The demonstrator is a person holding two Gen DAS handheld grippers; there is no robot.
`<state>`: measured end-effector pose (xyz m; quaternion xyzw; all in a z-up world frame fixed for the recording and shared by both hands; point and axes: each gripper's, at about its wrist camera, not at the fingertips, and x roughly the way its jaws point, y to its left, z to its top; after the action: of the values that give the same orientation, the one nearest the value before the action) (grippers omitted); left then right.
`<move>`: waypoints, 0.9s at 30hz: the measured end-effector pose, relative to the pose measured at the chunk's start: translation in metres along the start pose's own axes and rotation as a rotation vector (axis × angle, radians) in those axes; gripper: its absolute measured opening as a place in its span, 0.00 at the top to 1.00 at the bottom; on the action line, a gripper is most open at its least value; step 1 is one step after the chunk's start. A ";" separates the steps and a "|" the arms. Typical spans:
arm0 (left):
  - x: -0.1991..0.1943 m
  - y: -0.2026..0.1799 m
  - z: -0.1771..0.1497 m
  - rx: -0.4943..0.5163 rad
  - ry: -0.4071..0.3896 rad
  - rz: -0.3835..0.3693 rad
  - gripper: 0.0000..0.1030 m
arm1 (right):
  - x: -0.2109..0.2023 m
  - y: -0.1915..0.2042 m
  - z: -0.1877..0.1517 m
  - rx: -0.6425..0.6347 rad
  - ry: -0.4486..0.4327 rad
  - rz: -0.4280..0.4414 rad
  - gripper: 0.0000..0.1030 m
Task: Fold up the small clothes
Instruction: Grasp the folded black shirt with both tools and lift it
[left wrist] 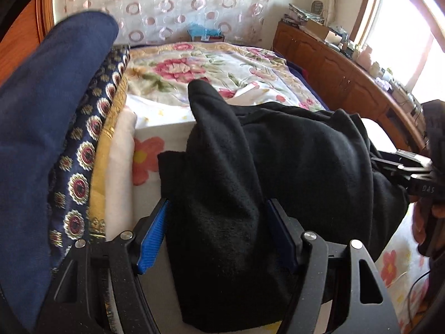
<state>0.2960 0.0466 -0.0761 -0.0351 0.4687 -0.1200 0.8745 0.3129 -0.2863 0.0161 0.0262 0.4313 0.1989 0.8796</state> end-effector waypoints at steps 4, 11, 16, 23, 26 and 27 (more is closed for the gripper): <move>0.000 -0.001 0.001 -0.004 0.010 -0.010 0.32 | 0.005 -0.006 0.007 0.049 0.012 0.072 0.31; -0.003 0.006 0.003 -0.031 0.002 -0.067 0.59 | 0.011 0.000 0.005 0.007 0.019 0.103 0.32; -0.006 0.005 0.004 -0.033 -0.003 -0.105 0.86 | 0.011 0.005 0.008 -0.085 0.043 0.135 0.70; -0.070 -0.016 0.002 -0.007 -0.191 -0.120 0.88 | -0.032 0.015 0.018 -0.203 -0.090 0.082 0.77; -0.117 -0.019 0.001 -0.008 -0.309 -0.128 0.88 | -0.054 0.027 0.030 -0.270 -0.149 0.065 0.77; -0.130 -0.018 0.001 -0.013 -0.339 -0.128 0.88 | -0.062 0.032 0.037 -0.293 -0.170 0.068 0.77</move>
<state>0.2247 0.0610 0.0333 -0.0901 0.3124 -0.1645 0.9313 0.2968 -0.2758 0.0929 -0.0711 0.3206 0.2863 0.9001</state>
